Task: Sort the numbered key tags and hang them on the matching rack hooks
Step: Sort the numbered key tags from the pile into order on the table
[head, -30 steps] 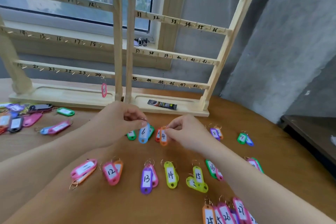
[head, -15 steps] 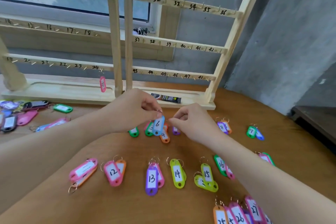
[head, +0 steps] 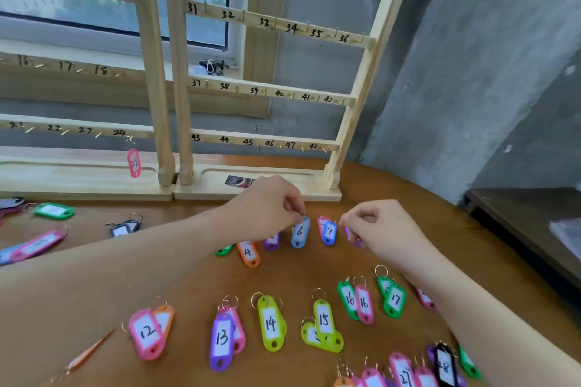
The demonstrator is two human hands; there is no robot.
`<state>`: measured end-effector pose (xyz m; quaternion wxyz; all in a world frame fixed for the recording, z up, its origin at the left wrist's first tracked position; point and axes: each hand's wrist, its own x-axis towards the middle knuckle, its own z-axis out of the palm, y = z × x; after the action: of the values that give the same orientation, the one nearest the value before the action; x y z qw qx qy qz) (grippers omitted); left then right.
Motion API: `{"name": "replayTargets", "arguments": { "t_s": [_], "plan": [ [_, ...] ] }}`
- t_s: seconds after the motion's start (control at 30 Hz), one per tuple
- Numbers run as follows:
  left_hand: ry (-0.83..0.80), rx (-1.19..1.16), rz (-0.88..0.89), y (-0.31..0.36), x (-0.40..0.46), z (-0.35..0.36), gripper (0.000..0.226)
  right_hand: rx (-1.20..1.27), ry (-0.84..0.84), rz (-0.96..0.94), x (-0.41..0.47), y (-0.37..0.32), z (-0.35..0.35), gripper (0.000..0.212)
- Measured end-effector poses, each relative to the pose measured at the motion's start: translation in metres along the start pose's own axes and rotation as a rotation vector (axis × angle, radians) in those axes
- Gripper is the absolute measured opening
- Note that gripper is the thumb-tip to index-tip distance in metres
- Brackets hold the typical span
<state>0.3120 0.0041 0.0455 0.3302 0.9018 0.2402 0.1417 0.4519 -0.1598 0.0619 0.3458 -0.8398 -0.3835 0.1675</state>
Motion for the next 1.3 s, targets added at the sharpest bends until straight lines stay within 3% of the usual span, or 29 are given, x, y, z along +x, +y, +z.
{"name": "replayTargets", "arguments": {
  "t_s": [0.37,0.77,1.0,1.17,1.3],
  "plan": [
    [0.067,0.271,0.035,0.0,0.005,0.003,0.006,-0.016,-0.015,-0.053,-0.006,-0.001,-0.002,0.021],
    [0.162,0.354,-0.155,-0.044,-0.125,-0.107,0.007,-0.042,-0.129,-0.141,-0.05,-0.07,0.037,0.02],
    [0.437,0.244,-0.381,-0.121,-0.235,-0.15,0.018,0.019,-0.243,-0.181,-0.085,-0.107,0.105,0.02],
    [0.694,0.111,-0.388,-0.155,-0.263,-0.138,0.019,0.0,-0.266,-0.283,-0.093,-0.139,0.145,0.021],
    [0.729,0.142,-0.353,-0.165,-0.257,-0.127,0.013,-0.016,-0.295,-0.363,-0.089,-0.163,0.175,0.018]
  ]
}}
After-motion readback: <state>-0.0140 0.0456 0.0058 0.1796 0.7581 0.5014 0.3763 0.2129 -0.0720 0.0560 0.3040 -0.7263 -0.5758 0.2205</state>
